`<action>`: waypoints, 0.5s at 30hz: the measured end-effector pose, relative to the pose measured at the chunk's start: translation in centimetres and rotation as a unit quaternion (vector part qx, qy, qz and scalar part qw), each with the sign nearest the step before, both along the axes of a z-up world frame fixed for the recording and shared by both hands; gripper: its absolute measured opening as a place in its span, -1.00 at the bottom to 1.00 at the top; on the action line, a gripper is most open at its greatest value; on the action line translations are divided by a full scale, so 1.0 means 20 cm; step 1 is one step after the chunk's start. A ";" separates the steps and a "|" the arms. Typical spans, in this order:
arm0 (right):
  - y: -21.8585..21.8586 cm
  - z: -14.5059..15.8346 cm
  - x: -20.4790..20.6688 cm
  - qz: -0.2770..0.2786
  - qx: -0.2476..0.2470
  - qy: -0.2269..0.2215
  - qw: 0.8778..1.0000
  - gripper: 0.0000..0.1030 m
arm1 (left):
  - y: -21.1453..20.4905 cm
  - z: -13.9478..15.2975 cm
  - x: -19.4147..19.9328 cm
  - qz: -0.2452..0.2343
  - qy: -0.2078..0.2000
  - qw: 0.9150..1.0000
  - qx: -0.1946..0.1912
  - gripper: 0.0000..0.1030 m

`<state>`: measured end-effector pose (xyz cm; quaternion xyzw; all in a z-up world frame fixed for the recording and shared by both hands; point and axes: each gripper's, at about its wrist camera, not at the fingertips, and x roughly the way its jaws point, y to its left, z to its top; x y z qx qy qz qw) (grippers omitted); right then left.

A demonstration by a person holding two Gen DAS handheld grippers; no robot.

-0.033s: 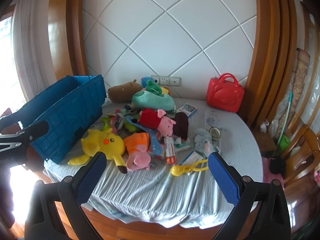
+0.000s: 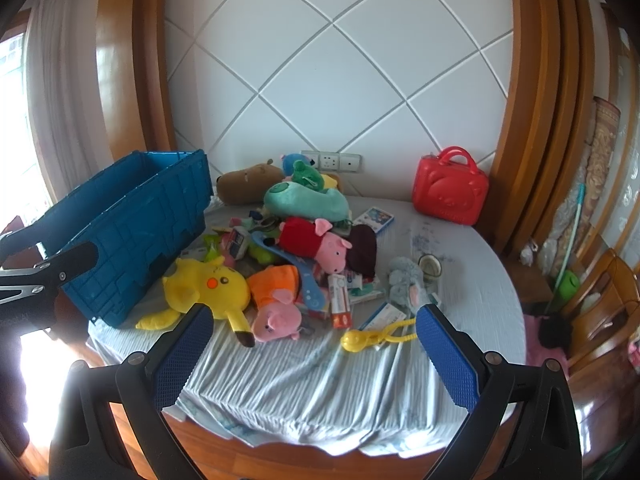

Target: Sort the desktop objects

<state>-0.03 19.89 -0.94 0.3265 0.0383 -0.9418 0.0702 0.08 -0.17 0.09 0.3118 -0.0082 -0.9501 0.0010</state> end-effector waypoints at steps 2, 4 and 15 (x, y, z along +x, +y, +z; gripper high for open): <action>0.00 0.00 0.00 0.000 0.000 0.000 1.000 0.99 | -0.01 0.00 0.00 -0.001 0.003 1.000 -0.001 1.00; 0.00 0.00 0.00 0.000 -0.001 0.001 1.000 0.99 | -0.02 0.01 0.01 -0.002 0.005 1.000 -0.002 1.00; -0.01 -0.01 -0.01 0.002 -0.002 0.002 1.000 0.99 | 0.05 0.04 0.02 -0.007 0.007 1.000 -0.015 1.00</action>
